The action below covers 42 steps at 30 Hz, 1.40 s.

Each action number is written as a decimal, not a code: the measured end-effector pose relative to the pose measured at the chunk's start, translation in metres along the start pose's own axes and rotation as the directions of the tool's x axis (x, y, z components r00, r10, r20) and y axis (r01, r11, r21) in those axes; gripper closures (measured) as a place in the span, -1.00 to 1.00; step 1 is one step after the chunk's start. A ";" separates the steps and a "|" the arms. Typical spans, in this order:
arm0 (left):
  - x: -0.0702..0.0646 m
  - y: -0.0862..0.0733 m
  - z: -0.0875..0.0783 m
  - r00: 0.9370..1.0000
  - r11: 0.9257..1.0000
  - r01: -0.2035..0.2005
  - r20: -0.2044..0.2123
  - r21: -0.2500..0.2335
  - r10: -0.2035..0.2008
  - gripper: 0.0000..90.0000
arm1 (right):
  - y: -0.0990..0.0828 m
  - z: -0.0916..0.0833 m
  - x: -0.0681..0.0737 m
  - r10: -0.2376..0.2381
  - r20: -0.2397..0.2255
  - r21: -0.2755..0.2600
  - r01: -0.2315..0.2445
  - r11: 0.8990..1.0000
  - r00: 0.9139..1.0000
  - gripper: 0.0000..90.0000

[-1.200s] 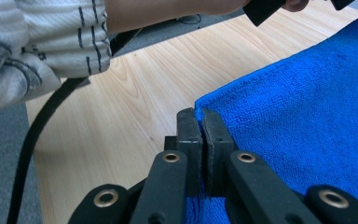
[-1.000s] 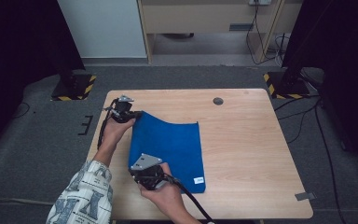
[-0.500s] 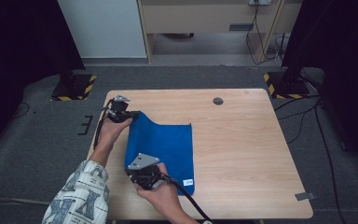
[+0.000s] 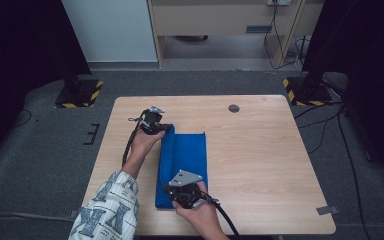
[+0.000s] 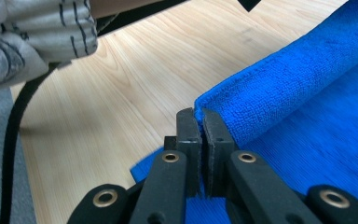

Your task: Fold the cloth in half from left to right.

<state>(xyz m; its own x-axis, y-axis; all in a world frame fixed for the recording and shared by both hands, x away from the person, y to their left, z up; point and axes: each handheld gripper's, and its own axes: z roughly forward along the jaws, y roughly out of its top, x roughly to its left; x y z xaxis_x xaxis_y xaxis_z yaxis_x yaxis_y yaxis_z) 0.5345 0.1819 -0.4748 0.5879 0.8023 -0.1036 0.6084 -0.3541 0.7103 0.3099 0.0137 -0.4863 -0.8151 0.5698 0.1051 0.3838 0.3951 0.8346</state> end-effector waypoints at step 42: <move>-0.048 0.009 0.043 0.998 1.000 0.004 0.057 0.030 -0.005 0.76 | -0.053 -0.047 -0.038 0.059 0.058 0.095 -0.064 0.993 0.997 0.78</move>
<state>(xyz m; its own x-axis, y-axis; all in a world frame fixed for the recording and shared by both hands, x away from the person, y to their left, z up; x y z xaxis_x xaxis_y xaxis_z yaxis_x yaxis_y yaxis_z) 0.5344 0.1197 -0.4933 0.6139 0.7757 -0.1466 0.6263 -0.3655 0.6886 0.3002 -0.0631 -0.5096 -0.7642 0.6332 0.1224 0.4750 0.4243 0.7709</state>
